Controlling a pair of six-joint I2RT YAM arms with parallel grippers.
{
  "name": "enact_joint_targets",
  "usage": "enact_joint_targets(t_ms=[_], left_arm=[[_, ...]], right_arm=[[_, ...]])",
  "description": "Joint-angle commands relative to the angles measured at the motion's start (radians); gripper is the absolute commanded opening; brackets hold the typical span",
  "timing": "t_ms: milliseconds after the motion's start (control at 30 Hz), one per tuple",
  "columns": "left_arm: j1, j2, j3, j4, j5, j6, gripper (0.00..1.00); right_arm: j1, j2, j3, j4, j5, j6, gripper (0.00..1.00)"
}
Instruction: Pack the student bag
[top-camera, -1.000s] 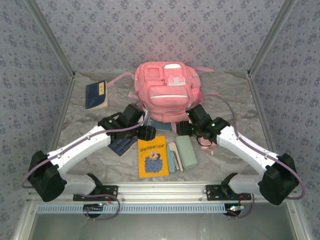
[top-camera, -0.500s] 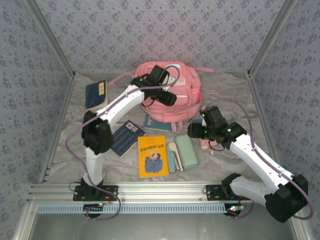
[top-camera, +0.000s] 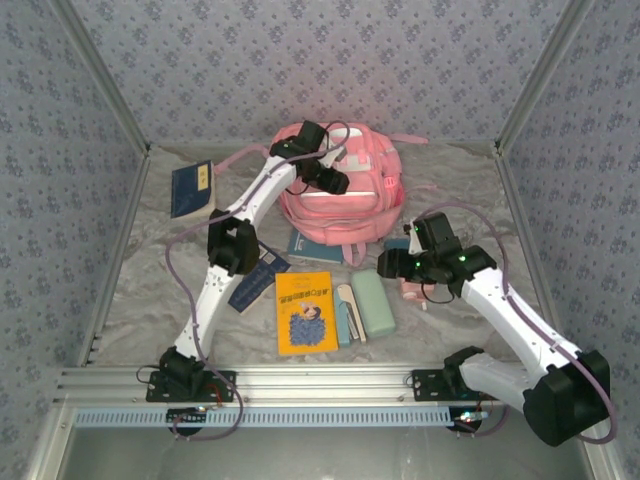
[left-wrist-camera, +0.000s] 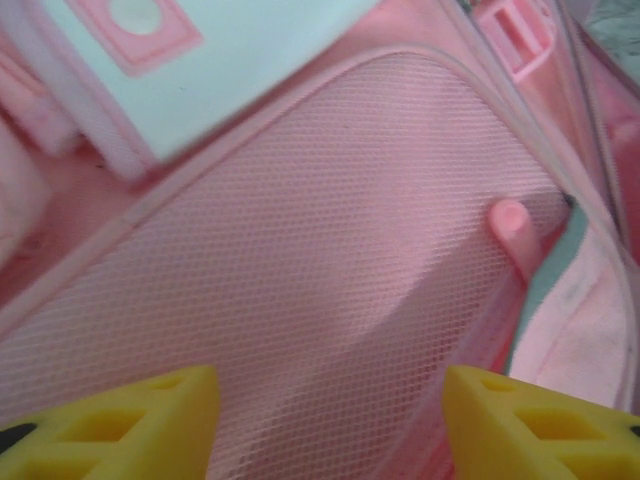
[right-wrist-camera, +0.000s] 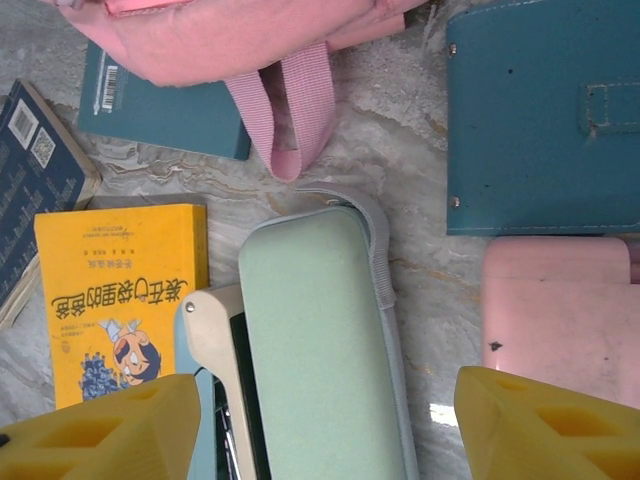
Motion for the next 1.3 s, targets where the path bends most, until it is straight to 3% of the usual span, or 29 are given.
enact_joint_targets(t_ms=[0,200,700,1000,1267], left_arm=[[-0.021,0.006,-0.010,-0.011,0.160,0.009,0.56],[-0.034,-0.063,-0.130,0.021,0.204,0.020,0.49],[-0.038,-0.272,-0.461,0.183,0.258,0.046,0.47],[-0.038,-0.231,-0.441,0.159,0.305,0.072,0.37],[-0.039,-0.146,-0.336,0.090,0.171,0.124,0.37]], right_arm=[[-0.023,0.018,0.016,-0.035,-0.021,-0.040,0.70],[-0.031,0.040,0.000,0.010,-0.046,-0.040,0.69],[-0.030,0.021,-0.053,0.065,-0.045,-0.007,0.69],[-0.030,0.036,-0.043,0.056,-0.051,-0.007,0.69],[-0.029,0.033,-0.043,0.053,-0.066,-0.005,0.69]])
